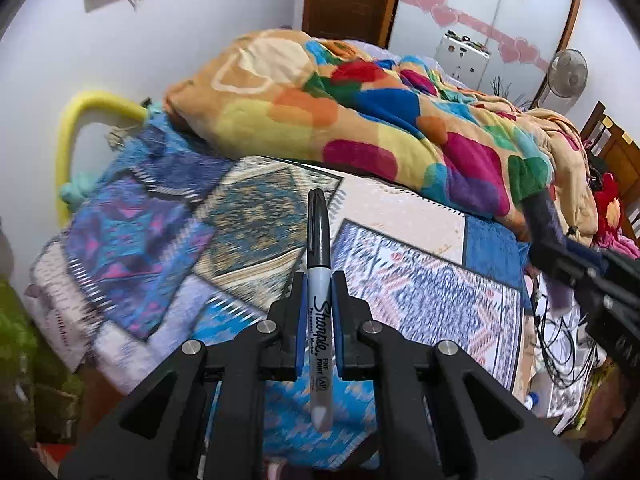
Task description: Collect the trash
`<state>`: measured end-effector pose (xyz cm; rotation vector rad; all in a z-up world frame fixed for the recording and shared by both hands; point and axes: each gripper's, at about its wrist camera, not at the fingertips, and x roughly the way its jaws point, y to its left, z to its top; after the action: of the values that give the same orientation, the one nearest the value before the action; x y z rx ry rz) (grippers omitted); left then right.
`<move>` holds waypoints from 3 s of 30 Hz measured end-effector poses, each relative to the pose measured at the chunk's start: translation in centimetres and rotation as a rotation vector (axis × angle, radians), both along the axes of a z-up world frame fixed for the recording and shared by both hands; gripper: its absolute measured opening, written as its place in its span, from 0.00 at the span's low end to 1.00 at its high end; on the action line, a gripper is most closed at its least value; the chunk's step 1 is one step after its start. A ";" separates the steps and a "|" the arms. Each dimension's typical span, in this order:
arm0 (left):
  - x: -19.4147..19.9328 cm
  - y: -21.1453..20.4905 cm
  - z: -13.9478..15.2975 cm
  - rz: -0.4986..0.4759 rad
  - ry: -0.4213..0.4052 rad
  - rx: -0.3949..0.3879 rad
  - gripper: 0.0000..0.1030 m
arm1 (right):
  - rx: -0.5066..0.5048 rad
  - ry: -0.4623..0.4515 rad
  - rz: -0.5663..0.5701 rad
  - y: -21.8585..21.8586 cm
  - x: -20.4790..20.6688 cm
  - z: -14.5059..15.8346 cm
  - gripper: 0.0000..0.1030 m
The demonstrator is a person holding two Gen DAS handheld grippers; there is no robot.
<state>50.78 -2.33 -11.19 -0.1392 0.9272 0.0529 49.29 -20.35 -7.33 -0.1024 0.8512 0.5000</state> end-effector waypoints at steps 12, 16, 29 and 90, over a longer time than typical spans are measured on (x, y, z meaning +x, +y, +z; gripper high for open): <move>-12.8 6.9 4.1 0.142 -0.055 -0.022 0.10 | 0.007 -0.047 0.136 5.4 -8.0 3.4 0.23; -16.4 9.0 4.7 0.189 -0.072 -0.024 0.10 | 0.000 -0.052 0.207 8.5 -10.9 3.6 0.23; -26.7 16.9 3.5 0.370 -0.059 -0.039 0.10 | -0.013 -0.003 0.450 19.0 -18.8 1.4 0.23; -34.9 22.7 -5.2 0.554 0.062 -0.183 0.26 | -0.061 0.175 0.580 23.8 -23.9 -4.7 0.41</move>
<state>15.92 20.37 -16.40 -0.5646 0.9327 0.4877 25.41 3.44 -12.06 -0.3717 1.0082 1.0379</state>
